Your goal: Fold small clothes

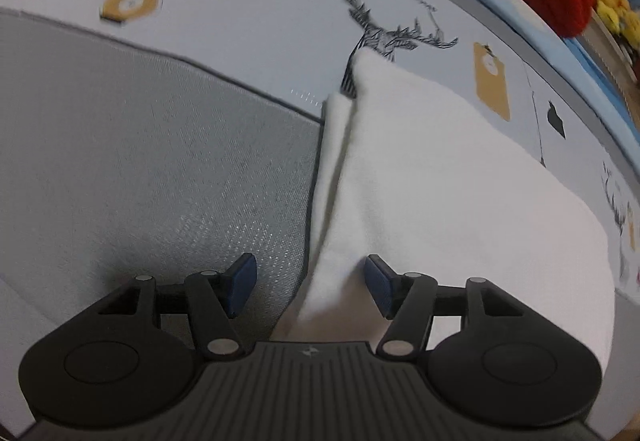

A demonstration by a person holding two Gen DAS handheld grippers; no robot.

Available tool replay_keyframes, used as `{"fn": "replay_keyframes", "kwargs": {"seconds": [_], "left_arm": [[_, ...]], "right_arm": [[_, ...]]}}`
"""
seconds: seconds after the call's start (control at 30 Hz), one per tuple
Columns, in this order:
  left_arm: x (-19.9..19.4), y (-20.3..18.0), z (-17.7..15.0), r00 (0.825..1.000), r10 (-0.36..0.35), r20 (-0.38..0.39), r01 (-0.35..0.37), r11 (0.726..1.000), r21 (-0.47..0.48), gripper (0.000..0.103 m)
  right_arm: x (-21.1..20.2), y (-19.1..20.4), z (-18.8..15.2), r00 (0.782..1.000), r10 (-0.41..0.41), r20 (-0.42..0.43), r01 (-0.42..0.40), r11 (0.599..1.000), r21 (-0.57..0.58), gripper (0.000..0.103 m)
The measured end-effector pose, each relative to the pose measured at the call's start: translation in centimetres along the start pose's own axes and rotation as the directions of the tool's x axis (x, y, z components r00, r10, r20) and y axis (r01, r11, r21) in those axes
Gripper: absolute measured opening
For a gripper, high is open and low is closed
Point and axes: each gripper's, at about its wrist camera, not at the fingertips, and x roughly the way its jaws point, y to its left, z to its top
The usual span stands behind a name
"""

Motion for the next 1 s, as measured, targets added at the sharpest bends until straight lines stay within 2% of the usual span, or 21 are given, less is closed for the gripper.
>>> {"fn": "replay_keyframes", "kwargs": {"seconds": [0.17,0.23,0.27,0.3,0.37,0.47,0.5,0.63,0.73,0.77,0.8,0.87,0.93,1.0], "left_arm": [[0.5,-0.5,0.0,1.000,-0.003,0.026,0.002,0.999,0.053,0.063],[0.5,-0.9,-0.2,0.999,-0.021,0.034,0.018,0.996,0.092,0.048],[0.5,-1.1,-0.3,0.998,-0.062,0.026,0.059,0.993,0.107,0.023],[0.5,-1.2,-0.4,0.997,-0.078,0.022,0.075,0.991,0.114,0.022],[0.2,-1.5,-0.6,0.997,-0.069,0.033,0.062,0.983,0.172,0.013],[-0.8,-0.7,-0.5,0.993,-0.103,0.050,0.094,0.983,0.158,0.009],[-1.2,-0.4,-0.5,0.993,-0.103,0.061,0.092,0.982,0.163,0.009],[-2.6,1.0,-0.5,0.996,-0.022,0.085,0.008,0.986,0.167,0.009],[-2.5,3.4,0.3,0.997,-0.063,0.041,0.060,0.995,0.075,0.013],[-2.5,4.3,0.6,0.996,-0.083,0.033,0.082,0.996,0.041,0.018],[-2.5,5.2,0.8,0.994,-0.108,0.024,0.108,0.994,0.003,0.033],[-2.4,6.9,1.1,0.987,-0.163,0.006,0.163,0.983,-0.085,0.047],[-2.2,7.9,1.3,0.979,-0.202,-0.011,0.200,0.973,-0.118,0.047],[-2.0,8.0,1.4,0.976,-0.214,-0.026,0.210,0.972,-0.107,0.047]], "right_arm": [[0.5,-0.8,-0.3,0.999,-0.014,-0.030,0.016,0.999,0.037,0.053],[0.7,-0.8,-0.4,0.999,-0.013,-0.042,0.015,0.999,0.049,0.053],[0.7,-0.8,-0.4,0.999,-0.011,-0.044,0.014,0.999,0.050,0.053],[0.7,-0.7,-0.5,0.999,-0.011,-0.044,0.013,0.999,0.047,0.053],[0.8,-0.4,-0.5,0.999,-0.010,-0.048,0.012,0.999,0.035,0.053],[0.9,0.1,-0.5,0.999,-0.009,-0.049,0.010,1.000,0.029,0.053],[1.0,0.3,-0.5,0.999,-0.008,-0.048,0.010,0.999,0.032,0.053],[1.4,1.0,-0.2,0.999,-0.005,-0.047,0.007,0.999,0.050,0.053],[1.7,1.9,-0.1,0.999,-0.001,-0.047,0.003,0.999,0.054,0.053],[1.8,2.3,-0.1,0.999,0.002,-0.048,0.000,0.999,0.052,0.053],[1.8,2.6,-0.1,0.999,0.005,-0.049,-0.003,0.999,0.047,0.053],[1.8,3.2,-0.2,0.999,0.012,-0.051,-0.010,0.999,0.037,0.053],[1.7,3.6,-0.3,0.998,0.016,-0.053,-0.015,1.000,0.027,0.053],[1.6,3.7,-0.2,0.998,0.022,-0.051,-0.021,0.999,0.026,0.053]]}}
